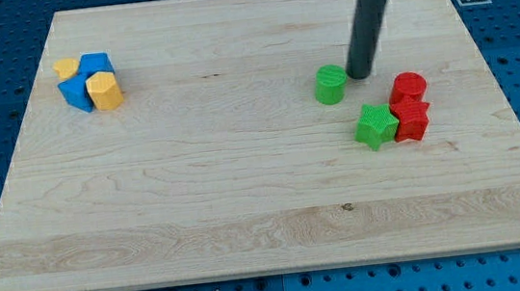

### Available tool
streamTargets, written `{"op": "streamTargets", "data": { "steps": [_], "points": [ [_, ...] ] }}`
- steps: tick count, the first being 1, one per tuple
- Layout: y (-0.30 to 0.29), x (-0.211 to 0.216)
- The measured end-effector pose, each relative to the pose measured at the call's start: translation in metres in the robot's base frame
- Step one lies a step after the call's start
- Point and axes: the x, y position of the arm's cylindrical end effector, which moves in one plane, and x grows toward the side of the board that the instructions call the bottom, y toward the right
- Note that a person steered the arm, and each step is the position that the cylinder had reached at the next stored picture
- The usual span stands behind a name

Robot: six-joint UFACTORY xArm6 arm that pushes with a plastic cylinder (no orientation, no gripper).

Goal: Slide the green circle above the green star

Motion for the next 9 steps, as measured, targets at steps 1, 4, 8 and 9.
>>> {"op": "streamTargets", "data": {
  "steps": [1, 4, 8, 9],
  "points": [
    [-0.004, -0.026],
    [-0.070, 0.004],
    [-0.030, 0.022],
    [-0.028, 0.025]
  ]
}}
